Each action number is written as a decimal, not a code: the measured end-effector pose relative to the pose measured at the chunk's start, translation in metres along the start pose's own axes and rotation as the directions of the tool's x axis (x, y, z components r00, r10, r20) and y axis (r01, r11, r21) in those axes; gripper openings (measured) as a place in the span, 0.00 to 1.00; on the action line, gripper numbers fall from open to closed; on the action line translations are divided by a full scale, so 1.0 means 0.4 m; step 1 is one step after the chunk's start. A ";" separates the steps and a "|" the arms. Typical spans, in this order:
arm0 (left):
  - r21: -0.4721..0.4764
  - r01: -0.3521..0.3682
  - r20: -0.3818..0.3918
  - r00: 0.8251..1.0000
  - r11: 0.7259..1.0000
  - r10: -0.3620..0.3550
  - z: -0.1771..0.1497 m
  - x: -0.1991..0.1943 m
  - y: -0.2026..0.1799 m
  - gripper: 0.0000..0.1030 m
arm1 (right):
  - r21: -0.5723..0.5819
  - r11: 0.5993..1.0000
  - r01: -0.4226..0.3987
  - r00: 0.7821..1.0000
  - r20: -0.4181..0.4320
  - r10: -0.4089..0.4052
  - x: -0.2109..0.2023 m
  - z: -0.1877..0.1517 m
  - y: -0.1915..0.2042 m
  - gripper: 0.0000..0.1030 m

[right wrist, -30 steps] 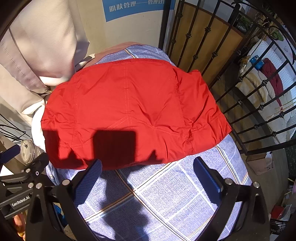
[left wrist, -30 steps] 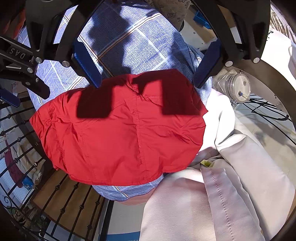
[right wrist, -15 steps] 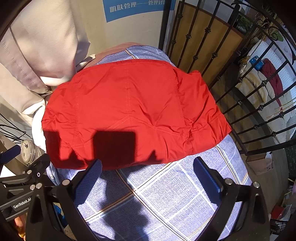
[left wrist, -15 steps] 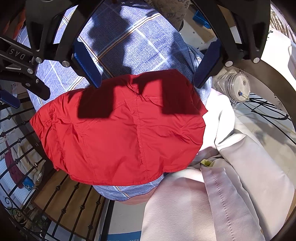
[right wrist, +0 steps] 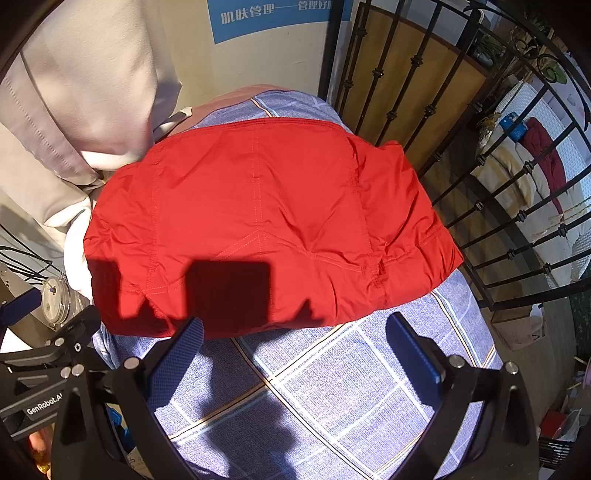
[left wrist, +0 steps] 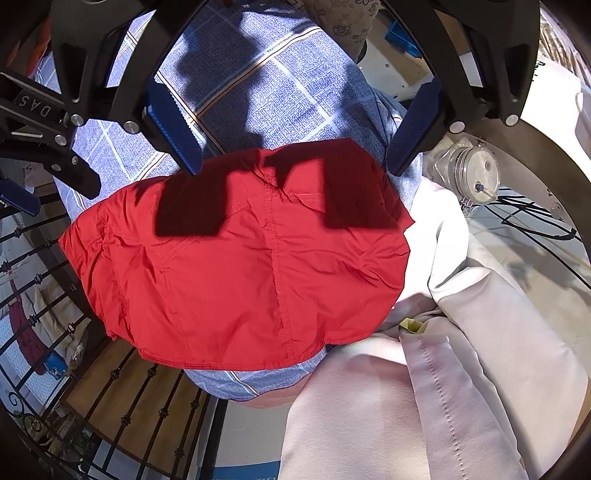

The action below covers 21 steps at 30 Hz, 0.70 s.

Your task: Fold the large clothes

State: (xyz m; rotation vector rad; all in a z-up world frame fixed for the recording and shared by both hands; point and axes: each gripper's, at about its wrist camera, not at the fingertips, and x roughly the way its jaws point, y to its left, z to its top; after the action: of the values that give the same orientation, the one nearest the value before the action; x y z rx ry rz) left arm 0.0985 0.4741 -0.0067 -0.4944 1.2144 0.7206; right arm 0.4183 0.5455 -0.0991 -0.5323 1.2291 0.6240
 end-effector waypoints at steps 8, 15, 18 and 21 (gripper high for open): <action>0.004 -0.006 0.001 1.000 1.000 0.006 0.002 0.003 -0.003 0.96 | 0.001 1.000 0.001 1.000 0.001 -0.001 0.001 0.000 0.001 0.95; -0.003 0.016 -0.016 1.000 1.000 -0.016 0.000 0.013 -0.003 0.96 | 0.001 1.000 0.000 1.000 0.001 0.000 0.001 0.000 0.001 0.95; -0.006 0.022 -0.023 0.999 1.000 -0.022 0.000 0.016 -0.001 0.96 | 0.001 1.000 0.003 1.000 0.002 -0.003 0.002 0.000 0.001 0.95; -0.006 0.018 -0.016 1.000 1.000 -0.019 0.003 0.014 0.001 0.96 | -0.002 1.000 0.010 1.000 0.006 -0.010 0.002 -0.001 0.002 0.95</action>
State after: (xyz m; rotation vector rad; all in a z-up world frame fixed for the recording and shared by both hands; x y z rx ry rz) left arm 0.0998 0.4764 -0.0118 -0.5167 1.2219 0.7058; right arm 0.4177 0.5462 -0.1001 -0.5374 1.2200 0.6177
